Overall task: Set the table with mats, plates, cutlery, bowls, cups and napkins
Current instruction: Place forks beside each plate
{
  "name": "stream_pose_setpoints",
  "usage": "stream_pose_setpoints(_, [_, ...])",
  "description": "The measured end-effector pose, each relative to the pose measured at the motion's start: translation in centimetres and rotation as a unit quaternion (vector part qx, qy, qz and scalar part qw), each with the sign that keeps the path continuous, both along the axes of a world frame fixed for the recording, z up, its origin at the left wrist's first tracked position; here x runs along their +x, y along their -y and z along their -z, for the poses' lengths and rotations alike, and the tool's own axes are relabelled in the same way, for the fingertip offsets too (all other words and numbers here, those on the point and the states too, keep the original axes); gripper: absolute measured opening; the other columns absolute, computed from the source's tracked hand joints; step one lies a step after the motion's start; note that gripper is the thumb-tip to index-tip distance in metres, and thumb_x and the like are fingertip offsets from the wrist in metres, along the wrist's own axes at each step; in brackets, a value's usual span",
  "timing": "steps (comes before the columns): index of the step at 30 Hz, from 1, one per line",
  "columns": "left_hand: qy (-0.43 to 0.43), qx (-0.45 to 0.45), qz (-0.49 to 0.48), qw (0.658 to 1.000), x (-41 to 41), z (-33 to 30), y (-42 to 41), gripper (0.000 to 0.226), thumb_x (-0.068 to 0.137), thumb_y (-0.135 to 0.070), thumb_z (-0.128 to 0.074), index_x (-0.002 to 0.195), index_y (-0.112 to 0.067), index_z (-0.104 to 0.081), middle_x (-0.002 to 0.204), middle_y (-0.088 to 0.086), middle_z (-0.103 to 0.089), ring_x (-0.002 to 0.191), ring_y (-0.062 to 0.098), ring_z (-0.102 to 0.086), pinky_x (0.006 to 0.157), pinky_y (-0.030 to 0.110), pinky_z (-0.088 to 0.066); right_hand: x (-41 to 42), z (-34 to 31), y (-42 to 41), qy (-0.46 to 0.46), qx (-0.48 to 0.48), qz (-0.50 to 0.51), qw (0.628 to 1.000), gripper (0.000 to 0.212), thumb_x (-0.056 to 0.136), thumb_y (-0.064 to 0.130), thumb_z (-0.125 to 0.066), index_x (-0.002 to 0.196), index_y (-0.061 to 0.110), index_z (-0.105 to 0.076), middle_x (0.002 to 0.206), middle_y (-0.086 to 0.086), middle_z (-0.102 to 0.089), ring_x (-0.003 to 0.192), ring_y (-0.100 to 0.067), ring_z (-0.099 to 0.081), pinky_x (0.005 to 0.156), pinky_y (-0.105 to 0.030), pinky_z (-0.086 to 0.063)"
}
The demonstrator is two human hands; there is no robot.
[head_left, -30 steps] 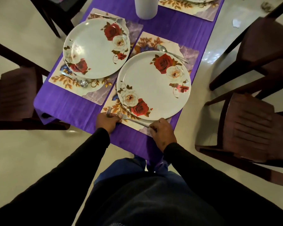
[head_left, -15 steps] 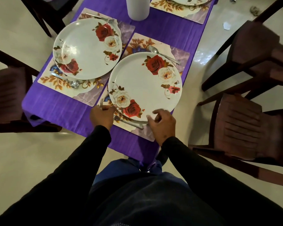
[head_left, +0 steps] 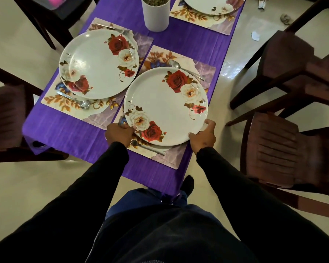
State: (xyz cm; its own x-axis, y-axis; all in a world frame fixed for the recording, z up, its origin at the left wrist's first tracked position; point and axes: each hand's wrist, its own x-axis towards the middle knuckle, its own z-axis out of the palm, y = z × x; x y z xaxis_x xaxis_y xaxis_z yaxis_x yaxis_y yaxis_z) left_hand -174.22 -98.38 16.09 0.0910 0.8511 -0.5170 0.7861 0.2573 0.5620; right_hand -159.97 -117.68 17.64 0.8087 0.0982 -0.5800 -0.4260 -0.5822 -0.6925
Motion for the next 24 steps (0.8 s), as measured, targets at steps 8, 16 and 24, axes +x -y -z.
stream_pose_setpoints(8, [0.006, -0.009, -0.002, 1.000, 0.05, 0.08, -0.11, 0.040, 0.077, -0.034, -0.086, 0.100, -0.005, -0.072, 0.097, 0.010, -0.074, 0.093, 0.027, -0.071, 0.086, 0.046, -0.060, -0.05, 0.00, -0.18, 0.007, -0.009, -0.006, 1.000, 0.065, 0.088, 0.005, -0.069, 0.136, 0.022, -0.030, 0.132, -0.011, -0.053, 0.119, -0.027, -0.056, 0.096, -0.040, -0.052])
stream_pose_setpoints(16, [0.016, -0.001, 0.002, 1.000, 0.07, -0.16, 0.07, 0.024, 0.082, -0.024, -0.084, 0.089, -0.004, -0.072, 0.092, 0.012, -0.074, 0.090, 0.027, -0.071, 0.088, 0.045, -0.059, -0.14, 0.41, -0.26, 0.007, -0.010, -0.004, 1.000, 0.065, 0.087, 0.004, -0.069, 0.135, 0.023, -0.029, 0.131, -0.010, -0.053, 0.117, -0.026, -0.057, 0.094, -0.040, -0.053])
stream_pose_setpoints(24, [0.024, -0.003, 0.000, 1.000, 0.10, -0.50, 0.18, 0.023, 0.083, -0.023, -0.083, 0.088, -0.005, -0.069, 0.091, 0.010, -0.072, 0.089, 0.026, -0.070, 0.085, 0.042, -0.059, -0.23, 0.55, -0.28, 0.011, -0.018, -0.007, 1.000, 0.066, 0.087, 0.004, -0.069, 0.136, 0.023, -0.029, 0.131, -0.011, -0.053, 0.117, -0.027, -0.058, 0.093, -0.039, -0.053])
